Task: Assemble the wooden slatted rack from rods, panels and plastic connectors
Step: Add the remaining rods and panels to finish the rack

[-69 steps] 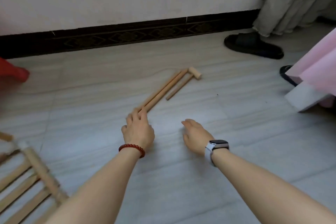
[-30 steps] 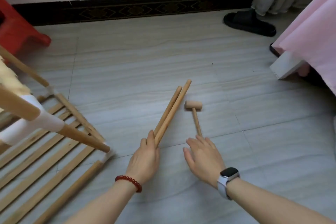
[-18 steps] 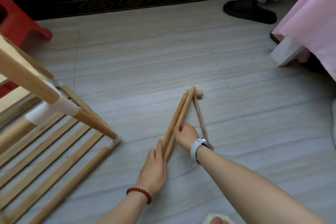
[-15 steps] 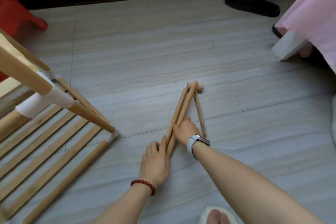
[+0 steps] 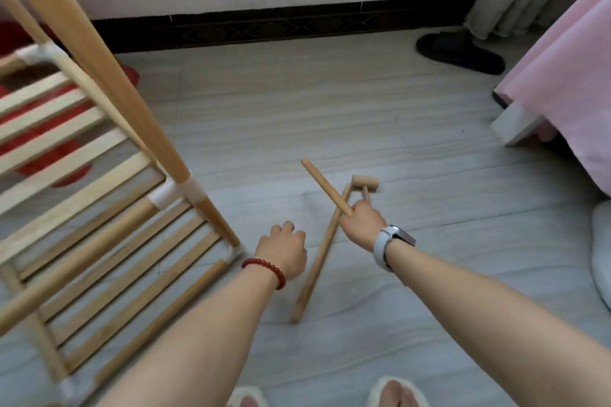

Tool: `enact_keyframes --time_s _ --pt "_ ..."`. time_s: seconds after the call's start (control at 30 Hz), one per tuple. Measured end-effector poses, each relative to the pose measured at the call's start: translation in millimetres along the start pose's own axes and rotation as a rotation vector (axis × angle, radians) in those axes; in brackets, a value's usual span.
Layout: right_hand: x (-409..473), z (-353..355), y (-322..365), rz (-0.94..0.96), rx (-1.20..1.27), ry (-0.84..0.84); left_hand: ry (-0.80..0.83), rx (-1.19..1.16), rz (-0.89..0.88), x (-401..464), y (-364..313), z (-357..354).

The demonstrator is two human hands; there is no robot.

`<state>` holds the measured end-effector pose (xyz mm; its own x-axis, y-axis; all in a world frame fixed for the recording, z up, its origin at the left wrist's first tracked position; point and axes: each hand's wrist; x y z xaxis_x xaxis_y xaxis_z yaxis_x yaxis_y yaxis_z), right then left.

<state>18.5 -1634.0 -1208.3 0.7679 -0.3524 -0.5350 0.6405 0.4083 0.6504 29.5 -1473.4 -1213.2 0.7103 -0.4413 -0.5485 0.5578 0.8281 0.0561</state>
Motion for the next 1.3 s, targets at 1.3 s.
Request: enact_keyframes --time_s 1.3 --pt "-348 -3 322 0.916 0.248 0.166 -1.024 -0.496 0.373 -457 189 164"
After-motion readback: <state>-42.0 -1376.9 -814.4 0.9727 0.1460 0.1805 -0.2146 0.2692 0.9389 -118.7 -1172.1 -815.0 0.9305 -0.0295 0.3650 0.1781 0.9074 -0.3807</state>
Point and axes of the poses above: each hand's wrist, its own x-axis towards the middle knuckle, its own z-axis out of the back of the hand, y = z × x, and after that the axes turned 14 degrees about x, right-handed
